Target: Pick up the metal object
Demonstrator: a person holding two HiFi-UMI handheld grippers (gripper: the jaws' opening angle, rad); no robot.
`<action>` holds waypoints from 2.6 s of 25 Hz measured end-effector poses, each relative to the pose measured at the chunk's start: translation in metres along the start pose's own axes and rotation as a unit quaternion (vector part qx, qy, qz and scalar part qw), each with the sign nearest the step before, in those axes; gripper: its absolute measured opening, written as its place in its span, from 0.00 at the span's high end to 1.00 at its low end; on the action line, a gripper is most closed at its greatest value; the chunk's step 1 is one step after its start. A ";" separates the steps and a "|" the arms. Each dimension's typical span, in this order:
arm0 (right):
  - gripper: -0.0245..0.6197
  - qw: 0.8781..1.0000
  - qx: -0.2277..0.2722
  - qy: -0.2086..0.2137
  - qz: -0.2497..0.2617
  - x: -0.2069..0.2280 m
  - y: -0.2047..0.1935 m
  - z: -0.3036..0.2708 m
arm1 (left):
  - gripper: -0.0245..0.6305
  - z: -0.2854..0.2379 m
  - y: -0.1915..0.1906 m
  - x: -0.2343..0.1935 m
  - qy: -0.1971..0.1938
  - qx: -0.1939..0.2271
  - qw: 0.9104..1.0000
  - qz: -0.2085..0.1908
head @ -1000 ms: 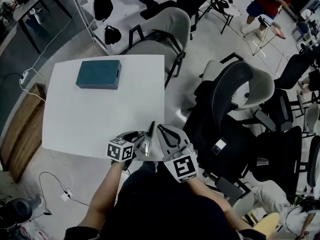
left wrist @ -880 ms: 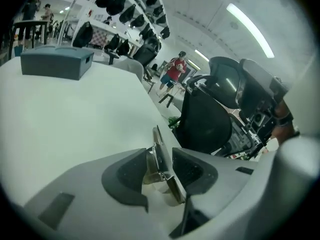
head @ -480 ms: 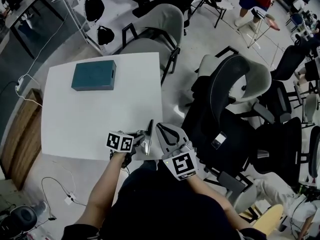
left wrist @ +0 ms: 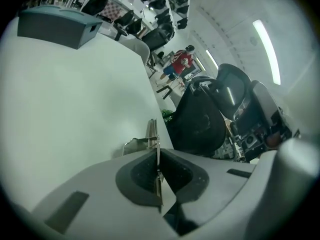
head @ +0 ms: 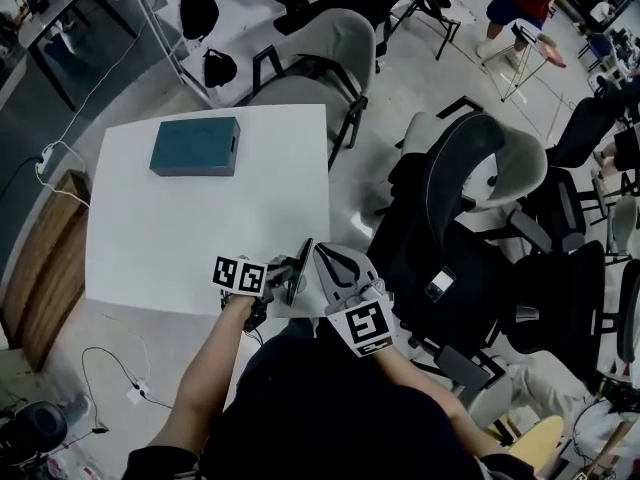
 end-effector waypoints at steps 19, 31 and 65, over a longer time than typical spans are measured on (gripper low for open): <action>0.92 0.999 0.039 0.001 0.012 0.008 0.024 0.001 | 0.93 0.096 0.034 0.088 0.139 0.272 0.944 -0.125; 0.92 0.985 0.156 -0.055 0.046 0.038 0.088 0.027 | 0.93 0.175 0.052 0.179 0.261 0.446 0.819 -0.250; 0.92 0.964 0.244 -0.088 0.057 0.064 0.142 0.085 | 0.93 0.212 0.057 0.253 0.275 0.537 0.747 -0.280</action>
Point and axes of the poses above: the fingertips, and each gripper's own axes: z backward along the fingers, x to its right, y out of its top, the point moved 9 cm from there along z, backward along the fingers, and after that the axes turned 8 degrees about -x, right-handed, at the moved point
